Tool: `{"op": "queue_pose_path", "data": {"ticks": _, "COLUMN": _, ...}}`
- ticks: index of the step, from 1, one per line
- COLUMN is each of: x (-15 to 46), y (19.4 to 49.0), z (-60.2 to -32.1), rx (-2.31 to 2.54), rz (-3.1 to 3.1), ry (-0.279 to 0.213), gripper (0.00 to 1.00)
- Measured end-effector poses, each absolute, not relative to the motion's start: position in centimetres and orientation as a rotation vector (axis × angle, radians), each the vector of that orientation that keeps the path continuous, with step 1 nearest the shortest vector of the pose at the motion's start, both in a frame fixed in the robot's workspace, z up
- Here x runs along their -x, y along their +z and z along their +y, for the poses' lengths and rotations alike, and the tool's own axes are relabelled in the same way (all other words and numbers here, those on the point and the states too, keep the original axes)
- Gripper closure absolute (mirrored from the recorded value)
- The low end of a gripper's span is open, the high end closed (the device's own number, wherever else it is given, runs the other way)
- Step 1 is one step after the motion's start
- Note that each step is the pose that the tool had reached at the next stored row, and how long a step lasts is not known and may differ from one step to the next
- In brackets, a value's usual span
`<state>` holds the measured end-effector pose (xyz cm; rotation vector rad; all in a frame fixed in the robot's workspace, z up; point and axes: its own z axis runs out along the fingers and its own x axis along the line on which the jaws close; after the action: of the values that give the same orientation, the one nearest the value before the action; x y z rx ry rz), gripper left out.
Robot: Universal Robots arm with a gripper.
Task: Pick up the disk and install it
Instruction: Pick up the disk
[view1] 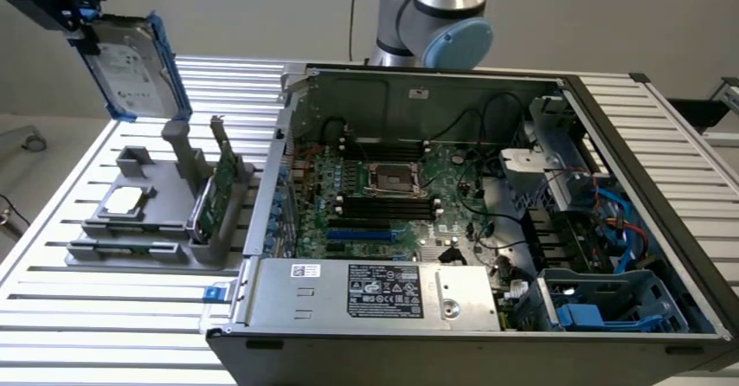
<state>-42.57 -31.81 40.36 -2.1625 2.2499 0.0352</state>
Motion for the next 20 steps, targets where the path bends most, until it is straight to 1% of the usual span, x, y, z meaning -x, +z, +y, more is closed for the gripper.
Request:
{"op": "queue_pose_path", "data": {"ticks": 10, "x": 38.1, "y": 44.6, "z": -31.8, "rx": 2.17, "rz": 2.257, "ry": 0.051, "gripper": 0.67}}
{"op": "queue_pose_path", "data": {"ticks": 16, "x": 35.4, "y": 46.3, "z": -31.9, "rx": 2.173, "rz": 2.26, "ry": 0.058, "gripper": 0.67}}
{"op": "queue_pose_path", "data": {"ticks": 20, "x": 33.6, "y": 46.8, "z": -32.1, "rx": 2.175, "rz": 2.262, "ry": 0.062, "gripper": 0.67}}
